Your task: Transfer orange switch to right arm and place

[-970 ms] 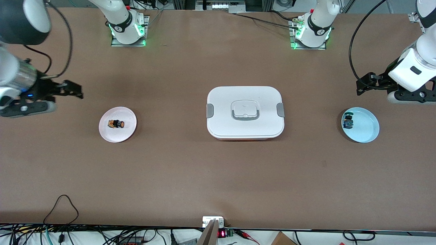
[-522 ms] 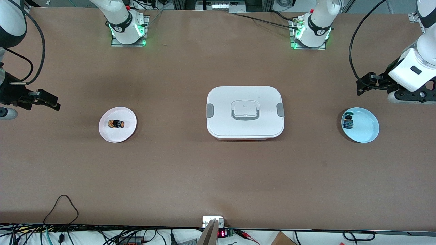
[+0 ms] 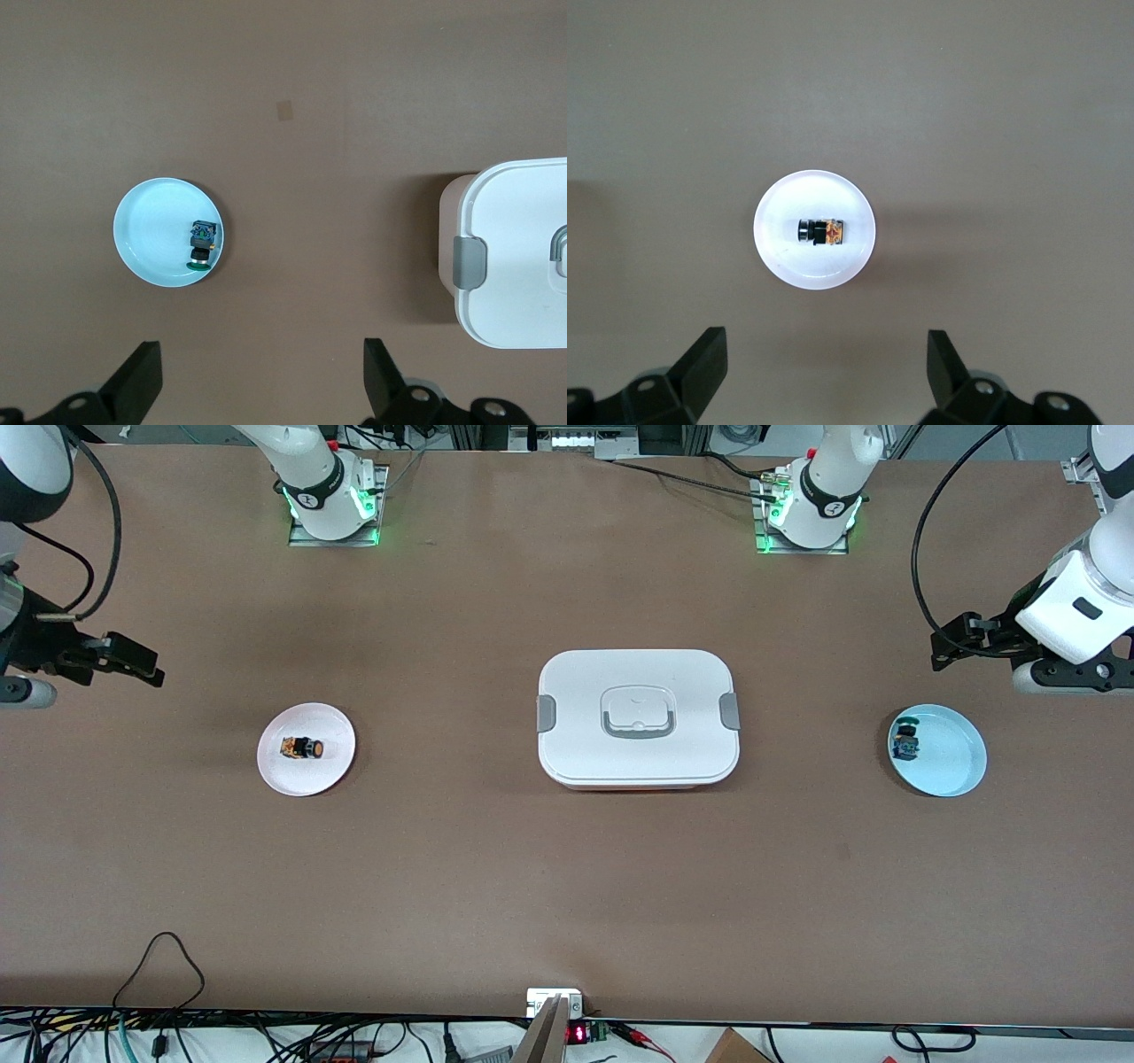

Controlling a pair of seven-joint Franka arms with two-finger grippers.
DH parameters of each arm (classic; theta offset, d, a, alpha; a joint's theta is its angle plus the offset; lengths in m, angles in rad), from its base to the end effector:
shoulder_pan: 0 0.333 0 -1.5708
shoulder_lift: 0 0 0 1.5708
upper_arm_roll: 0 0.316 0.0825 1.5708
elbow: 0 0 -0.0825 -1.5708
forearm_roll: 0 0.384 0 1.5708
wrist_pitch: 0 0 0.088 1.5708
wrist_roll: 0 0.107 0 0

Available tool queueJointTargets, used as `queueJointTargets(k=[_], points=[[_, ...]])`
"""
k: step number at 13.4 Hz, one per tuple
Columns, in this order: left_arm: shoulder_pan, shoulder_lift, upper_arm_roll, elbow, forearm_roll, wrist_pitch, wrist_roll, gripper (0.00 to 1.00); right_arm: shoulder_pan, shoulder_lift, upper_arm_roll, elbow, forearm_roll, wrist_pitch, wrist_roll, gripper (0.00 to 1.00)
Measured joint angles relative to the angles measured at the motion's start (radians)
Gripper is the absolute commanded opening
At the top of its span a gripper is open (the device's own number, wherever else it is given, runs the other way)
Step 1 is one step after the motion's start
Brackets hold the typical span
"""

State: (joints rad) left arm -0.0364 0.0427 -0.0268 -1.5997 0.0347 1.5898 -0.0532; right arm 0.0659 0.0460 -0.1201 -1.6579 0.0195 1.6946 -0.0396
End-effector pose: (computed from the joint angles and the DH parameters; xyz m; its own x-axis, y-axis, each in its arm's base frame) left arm 0.5662 -0.0319 0.5886 0.9987 -0.0106 -0.0507 -0.0125 -0.9993 -0.0362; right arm 0.5748 -0.0279 0.5681 0.9998 -0.0169 -0.0084 -0.0171 -0.9998 -0.0142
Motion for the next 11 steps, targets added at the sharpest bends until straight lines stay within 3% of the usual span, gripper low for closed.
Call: queueJointTargets(k=[11], points=[[0.001,0.000,0.001,0.001,0.000,-0.013,0.000,1.00,0.000,-0.012,0.002,0.056,0.000,-0.051,0.000,1.00]])
